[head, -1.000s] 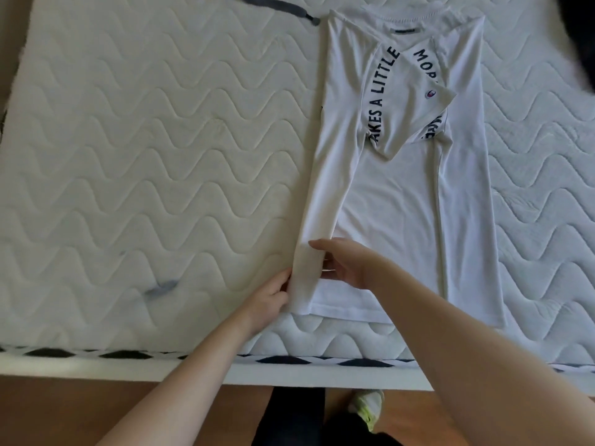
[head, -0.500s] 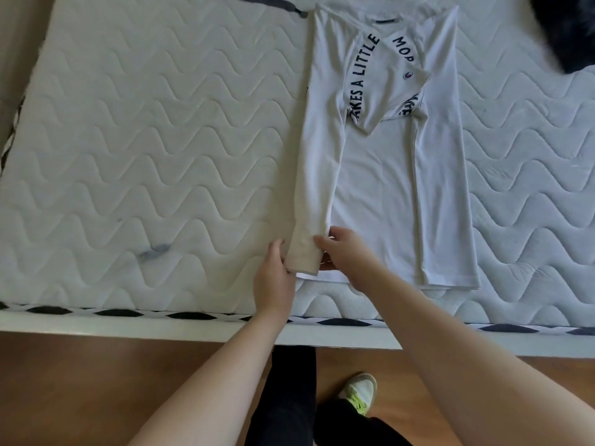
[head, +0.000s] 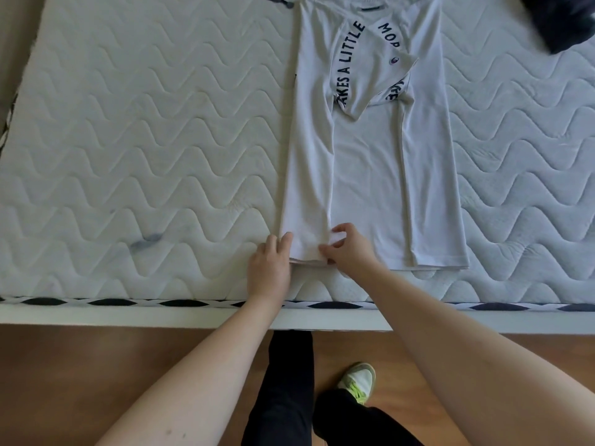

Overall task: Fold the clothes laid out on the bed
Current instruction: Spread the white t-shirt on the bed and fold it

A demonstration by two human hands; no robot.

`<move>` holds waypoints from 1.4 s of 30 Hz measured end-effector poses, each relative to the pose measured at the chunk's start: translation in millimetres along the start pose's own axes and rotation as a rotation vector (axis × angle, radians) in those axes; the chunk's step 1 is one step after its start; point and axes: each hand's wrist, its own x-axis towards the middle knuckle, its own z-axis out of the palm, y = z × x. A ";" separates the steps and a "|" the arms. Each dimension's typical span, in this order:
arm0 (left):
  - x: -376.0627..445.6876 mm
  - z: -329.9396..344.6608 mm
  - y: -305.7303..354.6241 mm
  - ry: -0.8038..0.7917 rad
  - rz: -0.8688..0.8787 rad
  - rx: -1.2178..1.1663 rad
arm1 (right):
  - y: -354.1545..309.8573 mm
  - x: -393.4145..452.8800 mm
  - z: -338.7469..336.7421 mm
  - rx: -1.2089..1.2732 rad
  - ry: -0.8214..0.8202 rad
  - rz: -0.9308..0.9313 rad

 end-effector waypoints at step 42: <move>169.3 -52.0 -15.3 -0.077 0.428 -0.090 | -113.3 96.0 -62.8 0.238 0.287 0.059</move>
